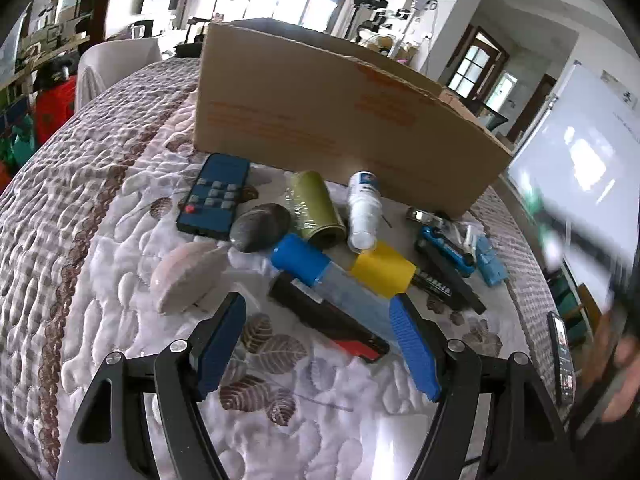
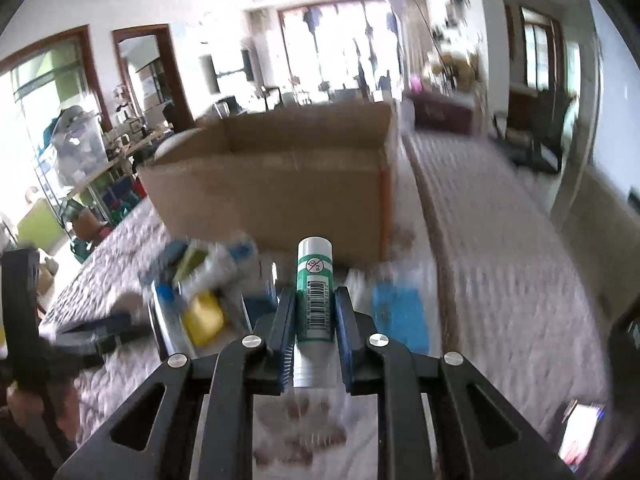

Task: Organize objects
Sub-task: 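Drop the glue stick into the box from the right gripper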

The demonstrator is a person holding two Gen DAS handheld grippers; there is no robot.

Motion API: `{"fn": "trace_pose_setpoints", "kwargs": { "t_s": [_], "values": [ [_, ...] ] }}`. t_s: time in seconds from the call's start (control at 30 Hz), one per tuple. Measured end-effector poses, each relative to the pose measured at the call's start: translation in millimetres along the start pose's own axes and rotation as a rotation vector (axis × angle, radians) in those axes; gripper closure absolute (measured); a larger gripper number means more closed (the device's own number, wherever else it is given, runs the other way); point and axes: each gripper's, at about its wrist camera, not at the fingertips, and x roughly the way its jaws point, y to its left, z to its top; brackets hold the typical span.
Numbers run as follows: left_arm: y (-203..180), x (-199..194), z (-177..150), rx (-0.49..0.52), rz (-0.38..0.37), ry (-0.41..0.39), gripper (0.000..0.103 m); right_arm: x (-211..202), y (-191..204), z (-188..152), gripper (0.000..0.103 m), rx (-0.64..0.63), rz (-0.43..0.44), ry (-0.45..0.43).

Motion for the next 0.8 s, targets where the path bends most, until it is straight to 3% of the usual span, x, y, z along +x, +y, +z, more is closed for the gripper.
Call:
{"fn": "trace_pose_setpoints", "kwargs": {
  "t_s": [0.1, 0.3, 0.57, 0.8],
  "values": [
    [-2.8, -1.0, -1.2, 0.011, 0.007, -0.012, 0.029, 19.4, 4.5, 47.4, 0.0, -0.028, 0.01, -0.017],
    [3.2, -2.9, 1.7, -0.017, -0.007, -0.03, 0.029, 92.6, 6.6, 114.2, 0.0, 0.0, -0.053, 0.074],
    [6.5, -1.3, 2.9, -0.034, -0.031, -0.015, 0.029, 165.8, 5.1, 121.9, 0.0, 0.002, -0.144, 0.179],
    [12.8, -5.9, 4.9, -0.062, -0.04, -0.032, 0.029, 152.2, 7.7, 112.2, 0.0, -0.022, -0.157, 0.118]
  ]
}}
